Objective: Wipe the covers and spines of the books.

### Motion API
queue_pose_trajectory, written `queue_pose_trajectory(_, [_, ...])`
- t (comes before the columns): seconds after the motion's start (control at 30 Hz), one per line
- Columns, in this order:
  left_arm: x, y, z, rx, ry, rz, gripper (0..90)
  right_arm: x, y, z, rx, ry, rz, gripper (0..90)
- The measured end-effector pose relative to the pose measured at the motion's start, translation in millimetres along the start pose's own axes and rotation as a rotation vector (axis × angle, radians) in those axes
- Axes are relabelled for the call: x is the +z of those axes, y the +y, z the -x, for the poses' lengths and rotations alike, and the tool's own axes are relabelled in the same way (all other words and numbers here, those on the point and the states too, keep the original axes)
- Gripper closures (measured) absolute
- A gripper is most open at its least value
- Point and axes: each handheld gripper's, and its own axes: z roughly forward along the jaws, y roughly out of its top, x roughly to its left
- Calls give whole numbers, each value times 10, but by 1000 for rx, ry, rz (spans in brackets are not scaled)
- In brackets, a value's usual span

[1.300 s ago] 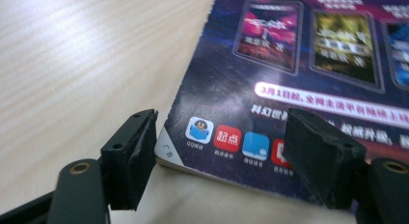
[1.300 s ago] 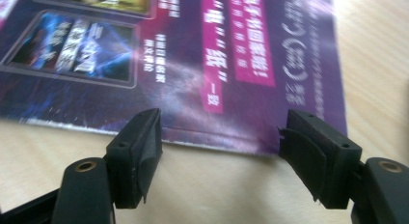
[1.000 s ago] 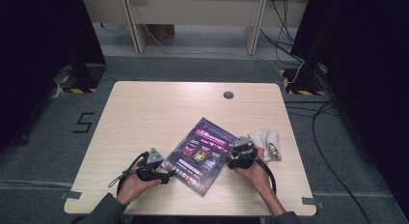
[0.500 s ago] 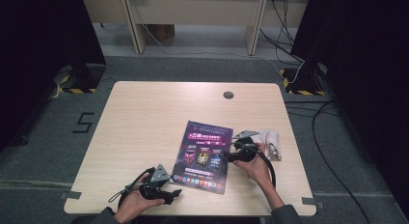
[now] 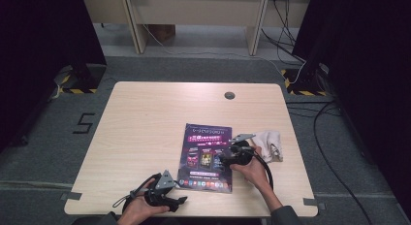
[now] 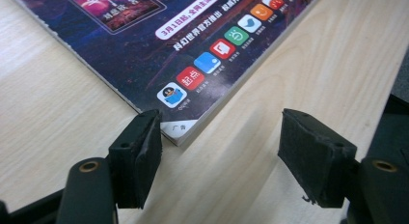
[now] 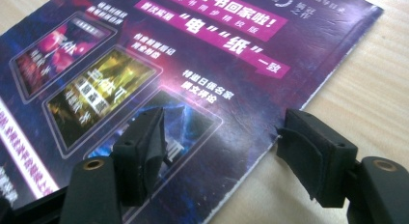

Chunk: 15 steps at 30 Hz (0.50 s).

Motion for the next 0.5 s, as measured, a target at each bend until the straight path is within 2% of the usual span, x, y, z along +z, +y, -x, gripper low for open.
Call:
queue_pose_trajectory(0.2, [19, 3, 54, 18, -14, -4, 315, 40, 44, -9, -33, -17, 8, 329])
queue_pose_trajectory(0.4, [-7, 15, 20, 1, -13, 8, 309, 14, 61, -19, -43, -22, -4, 342])
queue_pose_trajectory(0.5, [-44, 24, -29, -18, 5, 33, 271, -92, 98, 24, -37, -44, 33, 342])
